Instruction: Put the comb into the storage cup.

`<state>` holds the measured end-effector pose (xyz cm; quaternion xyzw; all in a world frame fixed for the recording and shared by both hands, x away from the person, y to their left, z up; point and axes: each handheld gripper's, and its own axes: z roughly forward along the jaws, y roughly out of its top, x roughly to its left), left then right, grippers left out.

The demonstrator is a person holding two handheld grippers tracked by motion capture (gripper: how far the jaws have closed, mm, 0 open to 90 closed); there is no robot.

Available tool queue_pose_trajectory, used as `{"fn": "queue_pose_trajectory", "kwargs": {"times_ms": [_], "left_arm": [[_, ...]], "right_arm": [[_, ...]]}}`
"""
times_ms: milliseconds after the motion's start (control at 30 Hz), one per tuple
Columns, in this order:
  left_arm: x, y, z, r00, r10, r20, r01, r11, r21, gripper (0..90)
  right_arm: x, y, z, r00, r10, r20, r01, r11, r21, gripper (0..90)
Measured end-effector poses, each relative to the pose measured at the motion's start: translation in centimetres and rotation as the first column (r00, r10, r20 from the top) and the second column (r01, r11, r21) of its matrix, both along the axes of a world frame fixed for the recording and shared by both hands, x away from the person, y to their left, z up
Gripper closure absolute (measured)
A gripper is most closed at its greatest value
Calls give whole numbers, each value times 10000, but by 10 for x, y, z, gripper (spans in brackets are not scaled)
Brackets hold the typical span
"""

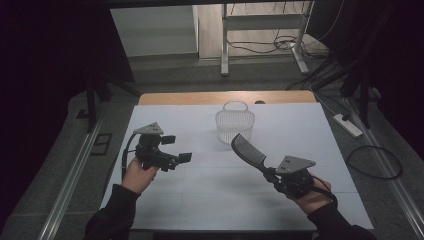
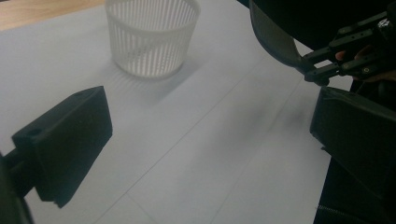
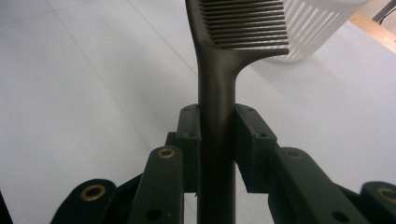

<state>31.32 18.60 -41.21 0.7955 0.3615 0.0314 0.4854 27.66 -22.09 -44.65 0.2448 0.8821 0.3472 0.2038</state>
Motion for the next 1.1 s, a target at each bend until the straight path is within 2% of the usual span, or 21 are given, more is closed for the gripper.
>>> {"fn": "queue_pose_trajectory", "kwargs": {"times_ms": [200,400,633,833,1100], "left_arm": [[6,-10,1,9998,-168,-114,166,9998,-123,0],[12,-17,4,9994,-295,-164,287,9985,-471,0],[10,-26,0,9977,-650,-203,637,9962,-589,0],[13,-31,-2,9941,-976,-482,919,9898,-1091,0],[13,-37,-4,9891,-1290,-715,1179,9829,-1412,0]], "right_arm": [[0,2,2,9998,28,174,-30,9999,123,722],[-1,6,3,9993,96,361,-104,9997,206,722],[-3,10,5,9982,258,535,-276,9991,331,722],[-7,15,5,9969,423,663,-450,9982,392,722],[-12,21,6,9946,619,833,-660,9967,482,722]]}}
